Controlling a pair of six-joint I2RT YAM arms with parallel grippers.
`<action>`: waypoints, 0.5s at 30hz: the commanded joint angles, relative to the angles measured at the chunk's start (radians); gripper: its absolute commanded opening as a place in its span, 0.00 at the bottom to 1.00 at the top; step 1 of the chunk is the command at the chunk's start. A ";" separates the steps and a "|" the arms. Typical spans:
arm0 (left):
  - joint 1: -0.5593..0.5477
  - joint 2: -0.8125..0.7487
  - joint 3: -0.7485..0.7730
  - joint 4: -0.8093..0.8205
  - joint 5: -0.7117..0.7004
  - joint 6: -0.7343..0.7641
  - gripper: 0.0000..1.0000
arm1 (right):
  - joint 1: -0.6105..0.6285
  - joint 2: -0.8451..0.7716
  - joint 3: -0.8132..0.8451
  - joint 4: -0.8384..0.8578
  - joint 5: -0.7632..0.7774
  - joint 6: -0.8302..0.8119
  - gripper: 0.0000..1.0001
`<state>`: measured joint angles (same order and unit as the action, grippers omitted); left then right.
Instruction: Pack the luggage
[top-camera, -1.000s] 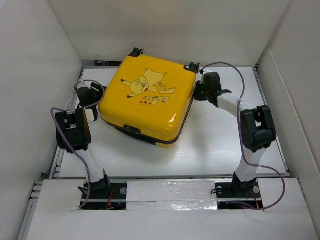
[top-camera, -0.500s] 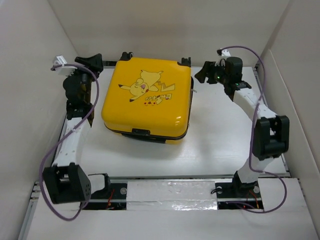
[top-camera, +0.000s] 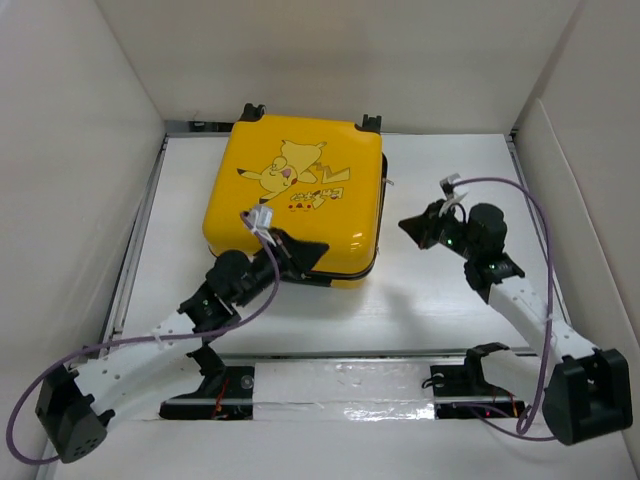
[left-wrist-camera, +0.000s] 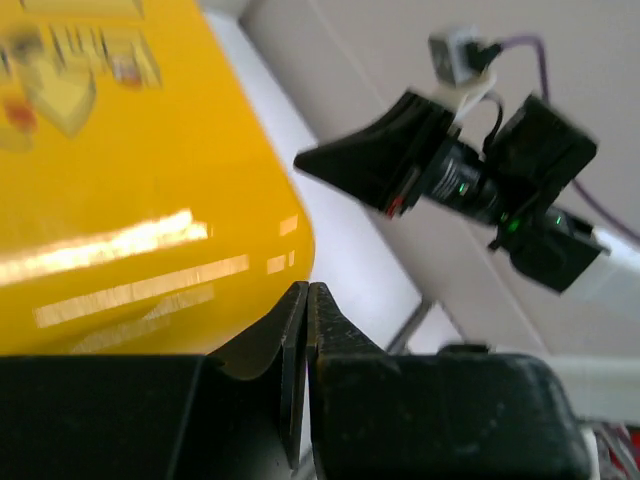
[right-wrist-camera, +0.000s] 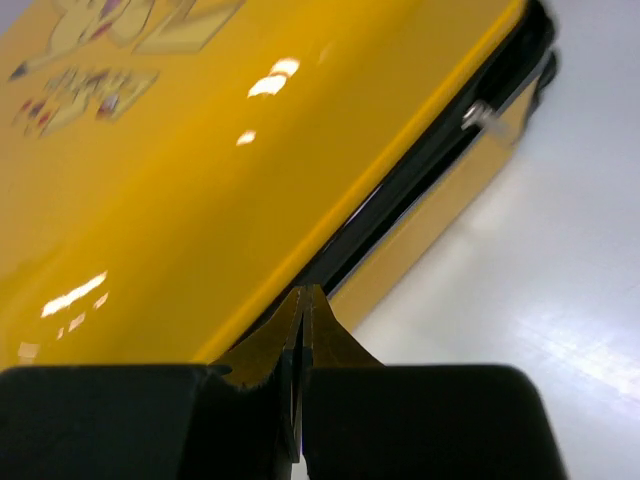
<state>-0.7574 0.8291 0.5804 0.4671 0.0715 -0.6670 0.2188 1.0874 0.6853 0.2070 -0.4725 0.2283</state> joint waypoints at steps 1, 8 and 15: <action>-0.126 -0.114 -0.112 -0.050 -0.148 -0.022 0.00 | 0.020 -0.110 -0.146 0.141 -0.092 -0.009 0.00; -0.494 -0.249 -0.356 -0.189 -0.649 -0.369 0.35 | 0.092 -0.136 -0.239 0.192 -0.141 -0.079 0.31; -0.468 -0.269 -0.436 -0.239 -0.714 -0.497 0.58 | 0.143 0.001 -0.237 0.314 -0.094 -0.170 0.39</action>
<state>-1.2461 0.5674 0.1429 0.2123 -0.5373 -1.0813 0.3500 1.0386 0.4335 0.3717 -0.5652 0.1204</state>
